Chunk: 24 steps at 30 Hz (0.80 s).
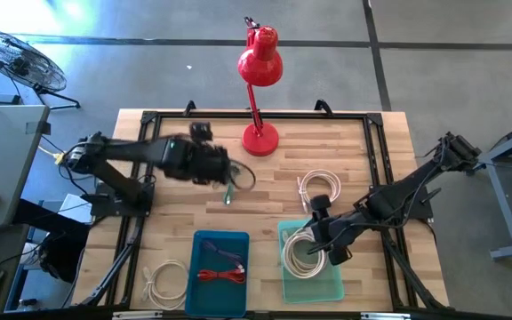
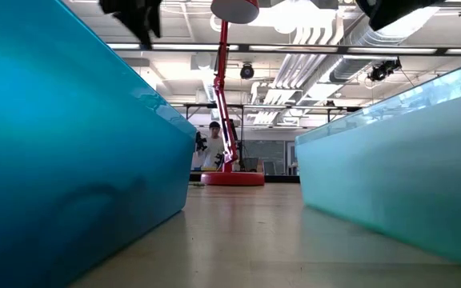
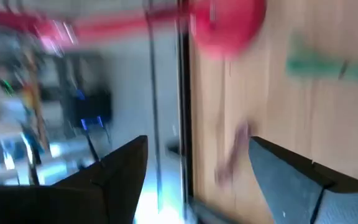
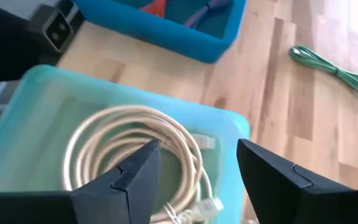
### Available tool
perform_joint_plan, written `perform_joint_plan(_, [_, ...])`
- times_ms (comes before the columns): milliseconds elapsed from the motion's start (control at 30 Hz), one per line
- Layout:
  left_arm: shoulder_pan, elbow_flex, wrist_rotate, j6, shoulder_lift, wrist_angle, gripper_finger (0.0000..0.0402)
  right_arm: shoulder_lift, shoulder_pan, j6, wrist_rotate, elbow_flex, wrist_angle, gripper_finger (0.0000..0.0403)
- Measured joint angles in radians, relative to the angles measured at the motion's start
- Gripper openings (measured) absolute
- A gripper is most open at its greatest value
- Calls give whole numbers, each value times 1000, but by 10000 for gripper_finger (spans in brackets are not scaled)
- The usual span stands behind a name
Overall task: Pick & Place USB Port
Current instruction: Put the pink charger cable into the blue bin
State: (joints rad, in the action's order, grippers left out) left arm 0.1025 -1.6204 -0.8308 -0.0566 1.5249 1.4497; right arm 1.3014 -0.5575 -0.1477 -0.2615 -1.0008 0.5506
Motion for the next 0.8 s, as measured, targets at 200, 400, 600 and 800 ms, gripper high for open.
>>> perform_joint_plan(200, [-191, 0, 183, -131, 0, 94, 272, 0, 2, 60, -28, 0, 15, 204])
perform_joint_plan(400, [-373, 0, 385, -297, 0, 86, 272, 0, 2, 70, -28, 0, 15, 204])
perform_joint_plan(600, [-559, 46, 484, -361, 0, 41, 272, 0, 2, 97, -28, 0, 14, 204])
perform_joint_plan(800, [-715, 185, 599, -517, 0, -125, 272, 0, 2, 109, -28, 0, 14, 204])
